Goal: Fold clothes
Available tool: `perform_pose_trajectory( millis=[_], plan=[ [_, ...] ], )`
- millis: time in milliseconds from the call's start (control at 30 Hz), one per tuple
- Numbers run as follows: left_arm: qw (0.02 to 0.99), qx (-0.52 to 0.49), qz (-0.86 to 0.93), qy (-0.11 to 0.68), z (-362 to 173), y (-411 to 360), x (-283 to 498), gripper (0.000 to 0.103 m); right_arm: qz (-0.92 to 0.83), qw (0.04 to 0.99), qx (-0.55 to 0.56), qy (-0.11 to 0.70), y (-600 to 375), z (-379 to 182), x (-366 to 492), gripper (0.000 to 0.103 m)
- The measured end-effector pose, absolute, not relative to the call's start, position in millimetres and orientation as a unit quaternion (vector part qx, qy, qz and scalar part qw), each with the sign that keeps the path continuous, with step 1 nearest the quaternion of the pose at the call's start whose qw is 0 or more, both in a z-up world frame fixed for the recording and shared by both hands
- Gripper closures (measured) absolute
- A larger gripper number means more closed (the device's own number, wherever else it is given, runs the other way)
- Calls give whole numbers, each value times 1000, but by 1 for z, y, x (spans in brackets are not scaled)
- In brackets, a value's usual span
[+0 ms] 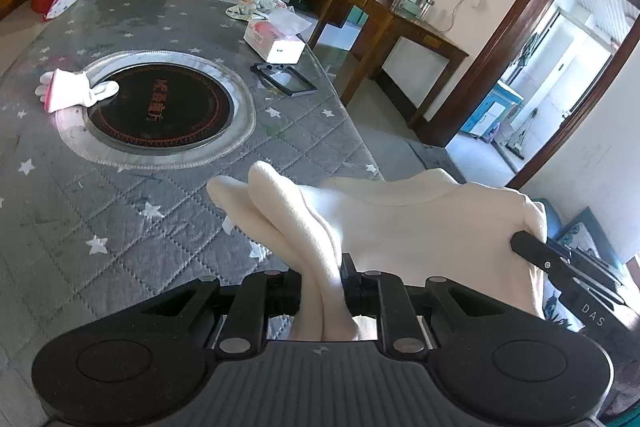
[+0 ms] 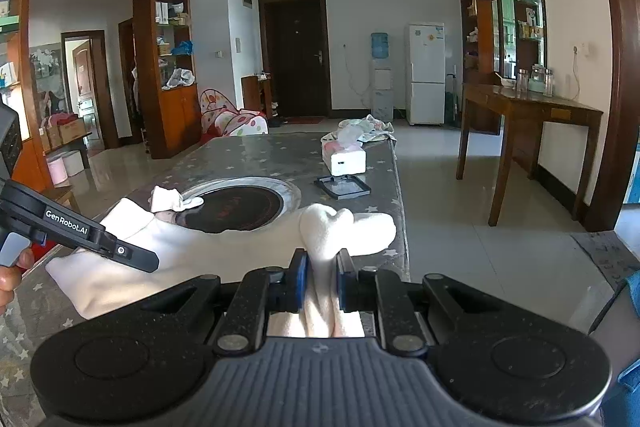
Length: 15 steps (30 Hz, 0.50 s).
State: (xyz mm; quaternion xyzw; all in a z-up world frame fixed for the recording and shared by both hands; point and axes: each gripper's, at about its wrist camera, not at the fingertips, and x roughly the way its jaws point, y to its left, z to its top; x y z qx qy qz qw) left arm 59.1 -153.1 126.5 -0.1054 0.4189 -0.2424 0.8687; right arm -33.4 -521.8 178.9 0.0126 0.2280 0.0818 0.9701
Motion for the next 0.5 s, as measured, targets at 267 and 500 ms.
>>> perform_pose_trajectory(
  millis=[267,500],
  plan=[
    [867,-92,-235,430,113,-165,70,85,76,967,16,242,-522,167,-26,90],
    [859,-89,-228,449,94,-171,77,85,72,962,20,264,-523,150,-15,90]
  ],
)
